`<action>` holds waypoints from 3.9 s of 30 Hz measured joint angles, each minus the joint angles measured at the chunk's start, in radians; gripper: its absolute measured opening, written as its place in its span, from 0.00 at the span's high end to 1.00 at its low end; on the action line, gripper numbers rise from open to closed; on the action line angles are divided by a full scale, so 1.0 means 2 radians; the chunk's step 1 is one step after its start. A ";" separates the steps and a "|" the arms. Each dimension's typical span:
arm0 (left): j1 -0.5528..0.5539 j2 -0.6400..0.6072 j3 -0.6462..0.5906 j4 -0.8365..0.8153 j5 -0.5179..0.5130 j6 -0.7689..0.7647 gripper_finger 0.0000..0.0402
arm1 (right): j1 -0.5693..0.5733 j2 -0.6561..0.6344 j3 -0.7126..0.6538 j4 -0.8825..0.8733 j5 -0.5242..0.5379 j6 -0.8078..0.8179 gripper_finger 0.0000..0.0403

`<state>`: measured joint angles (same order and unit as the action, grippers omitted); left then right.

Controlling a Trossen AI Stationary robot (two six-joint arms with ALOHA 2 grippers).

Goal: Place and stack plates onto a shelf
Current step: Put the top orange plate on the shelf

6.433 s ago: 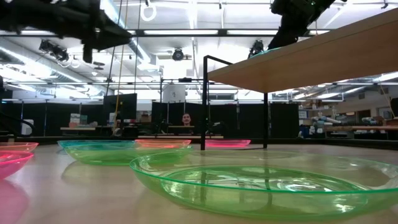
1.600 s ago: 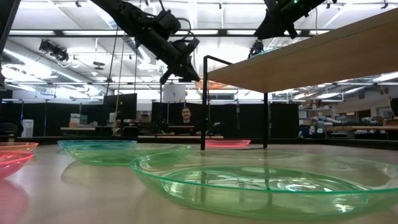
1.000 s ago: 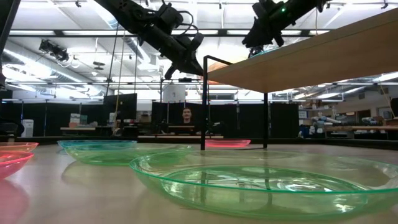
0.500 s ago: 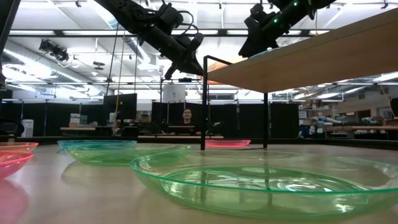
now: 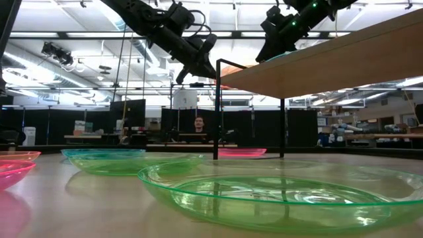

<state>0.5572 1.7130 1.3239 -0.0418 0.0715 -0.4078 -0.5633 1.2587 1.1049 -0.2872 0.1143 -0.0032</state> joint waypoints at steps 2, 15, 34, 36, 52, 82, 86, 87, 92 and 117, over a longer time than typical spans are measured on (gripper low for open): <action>-0.001 0.000 0.000 0.001 0.000 0.000 1.00 | -0.001 0.000 0.000 0.001 0.000 0.000 0.83; -0.006 0.000 0.000 0.014 0.000 0.000 1.00 | -0.002 -0.001 0.000 0.001 0.002 0.002 0.97; -0.006 0.000 0.000 0.017 0.001 0.000 0.82 | -0.002 -0.001 0.000 0.012 -0.003 0.002 0.99; -0.006 0.000 0.000 0.018 0.001 0.001 0.80 | -0.004 -0.001 0.000 0.012 -0.003 0.002 0.99; -0.006 0.000 0.000 0.014 0.000 0.001 0.73 | -0.072 -0.042 0.000 0.012 0.052 -0.013 0.99; -0.006 0.000 0.000 -0.011 0.000 0.015 0.73 | -0.035 -0.268 0.001 -0.372 -0.353 0.252 0.99; -0.006 0.000 0.000 -0.011 0.000 0.015 0.73 | 0.012 -0.268 0.001 -0.428 -0.343 0.270 0.98; -0.006 0.000 0.000 -0.011 0.000 0.015 0.73 | 0.025 -0.268 0.001 -0.435 -0.334 0.277 0.98; -0.006 0.000 0.000 -0.011 0.000 0.015 0.73 | 0.101 -0.267 0.001 -0.439 -0.291 0.326 0.98; -0.006 0.000 0.000 -0.012 0.000 0.015 0.73 | 0.471 -0.169 0.000 -0.477 -0.081 0.532 0.98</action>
<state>0.5457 1.7134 1.3243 -0.0658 0.0719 -0.3786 0.3793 0.9207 1.1057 -1.2404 -0.0479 1.0615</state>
